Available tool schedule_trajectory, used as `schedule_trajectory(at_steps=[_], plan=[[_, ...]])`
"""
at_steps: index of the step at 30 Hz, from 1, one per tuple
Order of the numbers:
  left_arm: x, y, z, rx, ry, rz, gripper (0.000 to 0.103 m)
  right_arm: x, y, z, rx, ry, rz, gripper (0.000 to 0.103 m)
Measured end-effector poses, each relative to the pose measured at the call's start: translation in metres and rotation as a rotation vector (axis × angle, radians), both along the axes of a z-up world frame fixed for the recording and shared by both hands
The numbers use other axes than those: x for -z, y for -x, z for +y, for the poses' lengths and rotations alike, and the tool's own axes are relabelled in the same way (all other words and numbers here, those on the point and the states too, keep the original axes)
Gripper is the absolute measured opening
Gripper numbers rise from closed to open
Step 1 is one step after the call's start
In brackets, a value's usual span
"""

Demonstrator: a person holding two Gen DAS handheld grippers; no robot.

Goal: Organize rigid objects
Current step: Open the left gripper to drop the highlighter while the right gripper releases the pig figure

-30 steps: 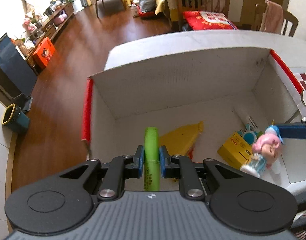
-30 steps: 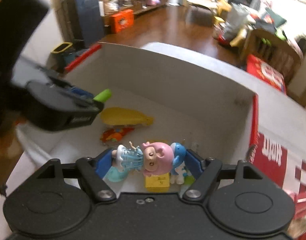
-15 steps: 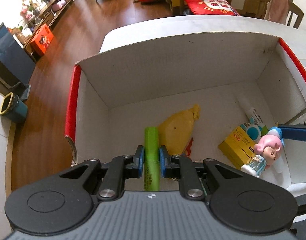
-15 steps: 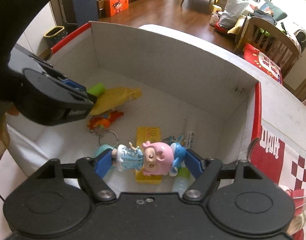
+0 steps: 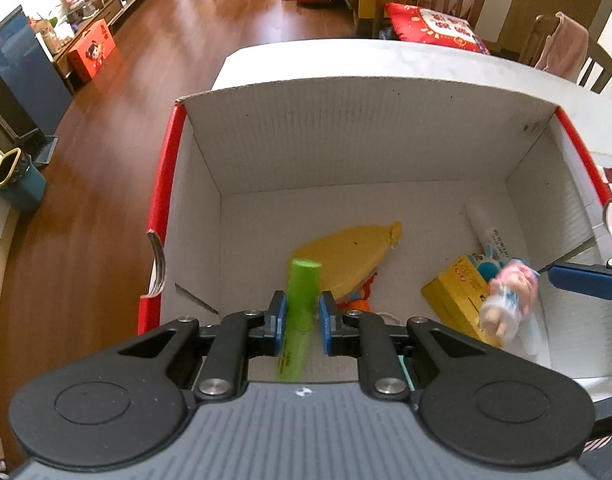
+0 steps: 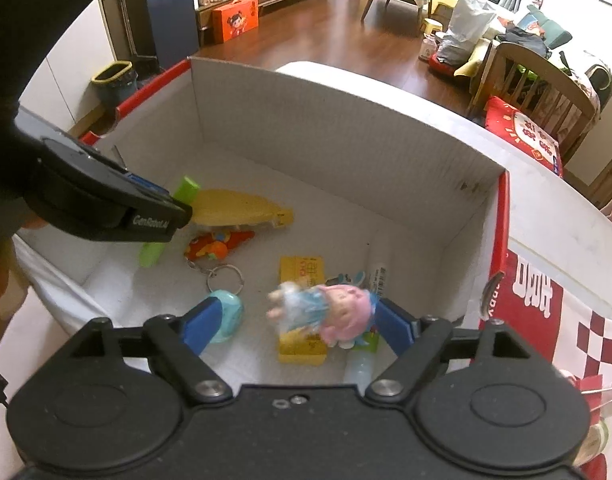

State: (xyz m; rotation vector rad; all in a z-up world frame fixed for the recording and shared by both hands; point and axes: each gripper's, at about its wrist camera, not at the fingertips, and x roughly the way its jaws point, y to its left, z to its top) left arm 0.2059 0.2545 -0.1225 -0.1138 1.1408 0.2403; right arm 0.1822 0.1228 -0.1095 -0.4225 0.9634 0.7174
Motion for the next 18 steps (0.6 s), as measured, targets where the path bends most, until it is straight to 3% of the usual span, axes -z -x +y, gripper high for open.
schedule_trajectory(at_steps=[18], plan=[[-0.047,0.039,-0.013,-0.025,0.027,-0.137,0.016,-0.046,0.032,-0.033,-0.052,-0.133,-0.061,0.092]])
